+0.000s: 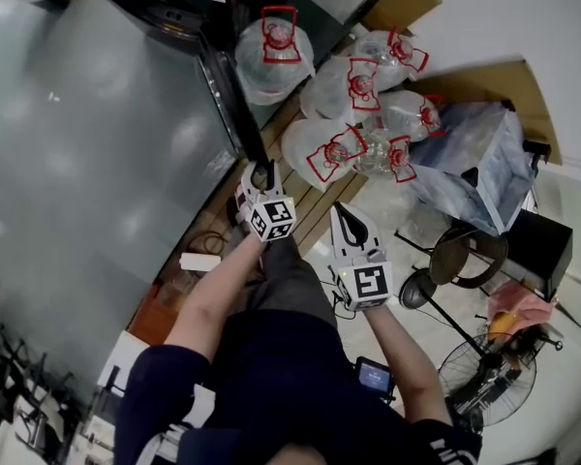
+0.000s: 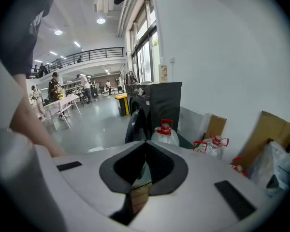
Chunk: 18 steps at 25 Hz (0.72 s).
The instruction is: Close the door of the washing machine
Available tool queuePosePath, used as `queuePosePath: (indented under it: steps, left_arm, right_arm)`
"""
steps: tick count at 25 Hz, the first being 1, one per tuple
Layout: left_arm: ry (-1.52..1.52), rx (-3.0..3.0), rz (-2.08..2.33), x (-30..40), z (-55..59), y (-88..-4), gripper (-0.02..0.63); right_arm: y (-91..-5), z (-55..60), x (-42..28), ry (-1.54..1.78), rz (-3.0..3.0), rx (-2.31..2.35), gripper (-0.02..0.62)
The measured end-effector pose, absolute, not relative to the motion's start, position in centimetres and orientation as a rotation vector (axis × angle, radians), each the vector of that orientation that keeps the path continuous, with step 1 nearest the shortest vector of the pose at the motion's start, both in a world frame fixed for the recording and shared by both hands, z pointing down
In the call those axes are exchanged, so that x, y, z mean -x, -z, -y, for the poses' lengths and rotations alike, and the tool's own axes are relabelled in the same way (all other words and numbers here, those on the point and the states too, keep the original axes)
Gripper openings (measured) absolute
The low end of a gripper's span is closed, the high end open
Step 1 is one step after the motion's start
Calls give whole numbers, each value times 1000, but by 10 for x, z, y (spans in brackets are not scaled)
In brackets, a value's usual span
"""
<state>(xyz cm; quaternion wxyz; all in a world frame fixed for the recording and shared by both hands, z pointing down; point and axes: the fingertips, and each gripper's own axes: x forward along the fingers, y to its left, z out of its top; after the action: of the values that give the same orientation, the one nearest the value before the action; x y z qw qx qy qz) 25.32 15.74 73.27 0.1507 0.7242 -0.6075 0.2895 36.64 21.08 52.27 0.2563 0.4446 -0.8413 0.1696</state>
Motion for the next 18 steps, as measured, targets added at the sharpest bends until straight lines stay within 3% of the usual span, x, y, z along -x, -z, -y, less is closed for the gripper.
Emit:
queuePosePath:
  steps: [18]
  left_arm:
    - [-891, -1942, 1872, -108, -206, -737, 100]
  right_arm:
    - [-523, -199, -276, -393, 2442, -925, 20]
